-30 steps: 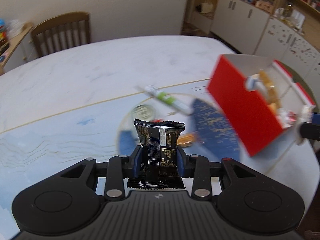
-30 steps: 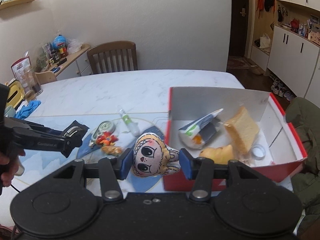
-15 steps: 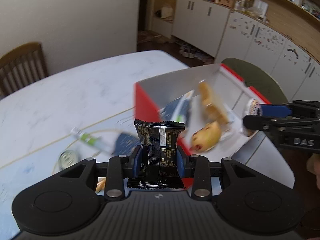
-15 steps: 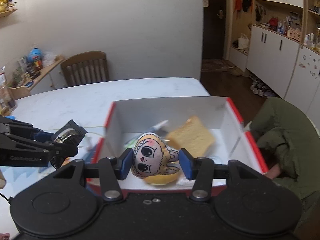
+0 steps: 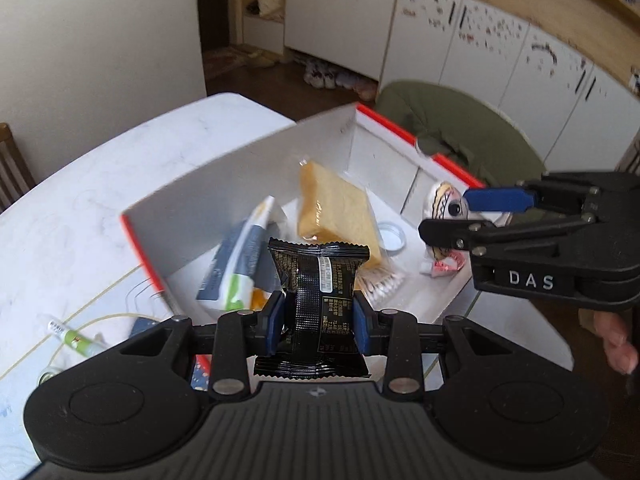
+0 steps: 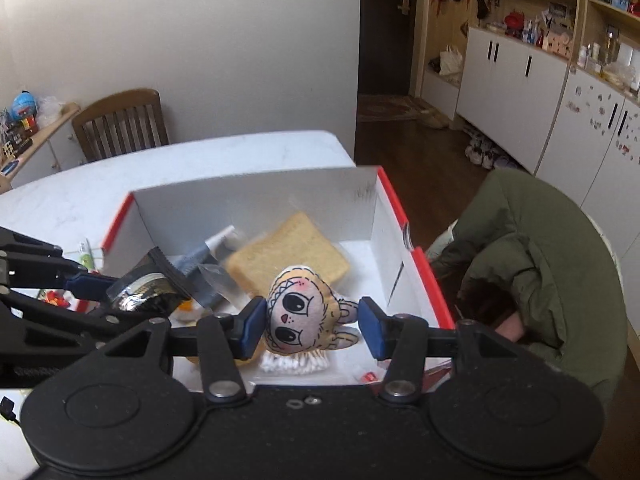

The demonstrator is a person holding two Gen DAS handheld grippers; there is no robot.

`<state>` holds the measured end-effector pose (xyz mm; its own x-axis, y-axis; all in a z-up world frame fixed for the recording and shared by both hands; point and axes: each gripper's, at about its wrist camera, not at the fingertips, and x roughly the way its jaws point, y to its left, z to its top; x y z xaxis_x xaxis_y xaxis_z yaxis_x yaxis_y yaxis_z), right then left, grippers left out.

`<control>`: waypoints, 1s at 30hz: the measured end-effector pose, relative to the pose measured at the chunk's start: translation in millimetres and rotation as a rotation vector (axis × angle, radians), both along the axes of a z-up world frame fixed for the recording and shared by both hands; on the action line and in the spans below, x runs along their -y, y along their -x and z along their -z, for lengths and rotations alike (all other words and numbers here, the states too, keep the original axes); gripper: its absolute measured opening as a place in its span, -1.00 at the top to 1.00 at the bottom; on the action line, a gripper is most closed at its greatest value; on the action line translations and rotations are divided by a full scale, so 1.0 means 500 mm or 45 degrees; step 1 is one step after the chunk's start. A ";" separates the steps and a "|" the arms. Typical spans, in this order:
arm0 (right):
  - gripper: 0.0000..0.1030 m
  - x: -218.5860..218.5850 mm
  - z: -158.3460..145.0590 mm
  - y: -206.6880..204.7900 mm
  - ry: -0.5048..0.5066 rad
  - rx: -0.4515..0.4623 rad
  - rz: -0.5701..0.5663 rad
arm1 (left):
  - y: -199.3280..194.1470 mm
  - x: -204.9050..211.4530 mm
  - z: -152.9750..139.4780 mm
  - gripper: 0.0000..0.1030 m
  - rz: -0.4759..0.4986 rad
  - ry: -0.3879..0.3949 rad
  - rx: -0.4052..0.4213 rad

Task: Organize objects
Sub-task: 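Carry the snack packet and doll plush over the red shoebox, then open both grippers to drop the snack packet and plush in the box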

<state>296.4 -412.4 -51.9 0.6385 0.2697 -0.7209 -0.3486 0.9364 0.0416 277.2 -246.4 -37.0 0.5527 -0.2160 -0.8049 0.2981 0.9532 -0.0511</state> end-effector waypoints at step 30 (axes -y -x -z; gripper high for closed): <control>-0.18 0.020 0.068 -0.058 0.047 -0.120 0.029 | -0.076 0.015 0.092 -0.01 -0.006 -0.056 -0.202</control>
<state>325.3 -422.6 -85.8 0.5731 0.2277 -0.7872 -0.3230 0.9456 0.0383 315.1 -253.8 -83.0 0.4185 -0.1765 -0.8909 0.2851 0.9569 -0.0556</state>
